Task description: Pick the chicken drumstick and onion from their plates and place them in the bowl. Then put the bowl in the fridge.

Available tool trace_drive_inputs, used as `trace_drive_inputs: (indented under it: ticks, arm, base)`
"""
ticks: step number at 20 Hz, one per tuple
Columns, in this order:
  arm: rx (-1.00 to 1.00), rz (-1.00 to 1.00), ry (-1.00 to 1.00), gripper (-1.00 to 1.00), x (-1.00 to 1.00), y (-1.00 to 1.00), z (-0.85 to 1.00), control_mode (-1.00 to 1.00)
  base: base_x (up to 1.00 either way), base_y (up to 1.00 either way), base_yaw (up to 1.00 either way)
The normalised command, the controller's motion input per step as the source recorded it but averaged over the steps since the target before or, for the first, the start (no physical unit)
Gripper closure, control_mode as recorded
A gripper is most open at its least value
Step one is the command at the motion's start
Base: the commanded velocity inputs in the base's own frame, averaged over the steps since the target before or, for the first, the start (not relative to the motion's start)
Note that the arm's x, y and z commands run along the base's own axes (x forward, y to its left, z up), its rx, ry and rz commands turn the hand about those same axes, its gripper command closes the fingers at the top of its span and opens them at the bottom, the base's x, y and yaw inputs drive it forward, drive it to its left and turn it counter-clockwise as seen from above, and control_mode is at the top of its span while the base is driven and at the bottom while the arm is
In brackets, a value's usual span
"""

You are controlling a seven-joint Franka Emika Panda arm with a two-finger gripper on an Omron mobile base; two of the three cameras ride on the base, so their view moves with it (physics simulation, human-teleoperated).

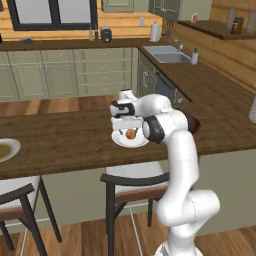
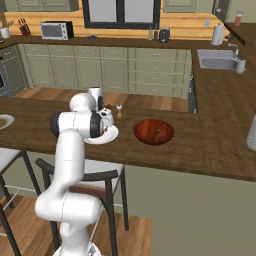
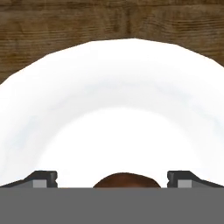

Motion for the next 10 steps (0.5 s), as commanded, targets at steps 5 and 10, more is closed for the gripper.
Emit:
trace_drive_inputs:
  ticks: [5, 10]
  arm:
    - [0.0, 0.0, -0.02, -1.0, -0.18, -0.11, -0.03, -1.0]
    - [0.01, -0.01, -0.05, -1.0, -0.44, -0.15, 0.0, -1.0]
  base:
    - [0.0, 0.0, 0.0]
    - [0.0, 0.0, 0.0]
